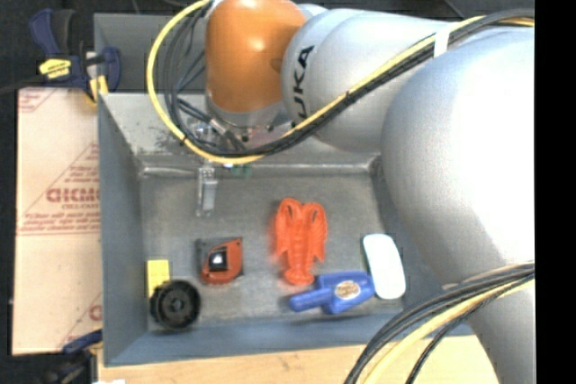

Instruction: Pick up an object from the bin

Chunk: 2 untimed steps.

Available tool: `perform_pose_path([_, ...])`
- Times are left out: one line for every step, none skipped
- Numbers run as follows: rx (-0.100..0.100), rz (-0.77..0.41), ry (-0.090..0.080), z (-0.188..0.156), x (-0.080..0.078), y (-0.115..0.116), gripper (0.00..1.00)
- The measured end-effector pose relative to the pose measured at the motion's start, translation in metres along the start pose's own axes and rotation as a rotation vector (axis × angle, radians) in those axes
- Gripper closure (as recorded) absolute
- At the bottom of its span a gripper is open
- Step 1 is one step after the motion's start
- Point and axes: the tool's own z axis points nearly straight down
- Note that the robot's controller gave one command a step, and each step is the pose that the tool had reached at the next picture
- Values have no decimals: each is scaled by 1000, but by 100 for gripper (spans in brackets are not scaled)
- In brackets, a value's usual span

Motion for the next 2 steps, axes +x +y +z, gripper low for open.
perform_pose_path([-2,2,-8,-5,-2,0,0])
perform_pose_path([2,-83,-13,35,21,-15,0])
